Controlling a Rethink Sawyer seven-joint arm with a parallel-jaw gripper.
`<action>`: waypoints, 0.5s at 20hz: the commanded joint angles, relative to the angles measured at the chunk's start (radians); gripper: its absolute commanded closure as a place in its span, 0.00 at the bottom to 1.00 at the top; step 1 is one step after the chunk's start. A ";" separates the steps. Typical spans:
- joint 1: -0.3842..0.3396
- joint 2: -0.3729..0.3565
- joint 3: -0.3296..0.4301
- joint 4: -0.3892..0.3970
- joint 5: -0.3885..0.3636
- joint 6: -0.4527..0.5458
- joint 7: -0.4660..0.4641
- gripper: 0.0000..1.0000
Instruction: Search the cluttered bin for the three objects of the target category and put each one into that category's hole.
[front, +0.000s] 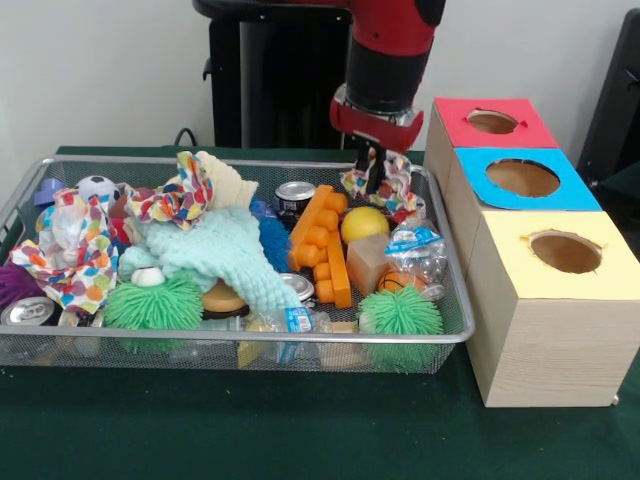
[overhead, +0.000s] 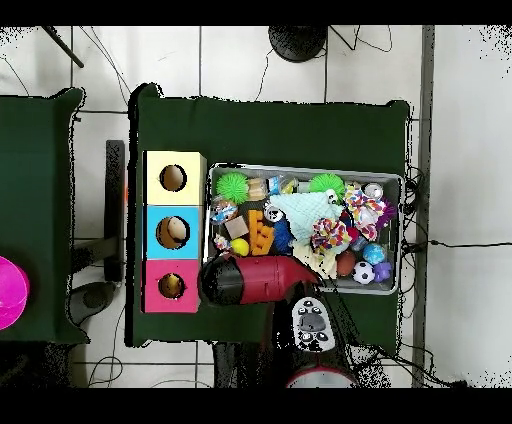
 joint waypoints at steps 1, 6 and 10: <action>-0.009 -0.112 0.068 -0.049 0.015 0.148 -0.042 1.00; -0.015 -0.131 0.075 -0.068 0.009 0.187 -0.045 1.00; -0.004 -0.100 0.050 -0.085 -0.031 0.119 -0.024 1.00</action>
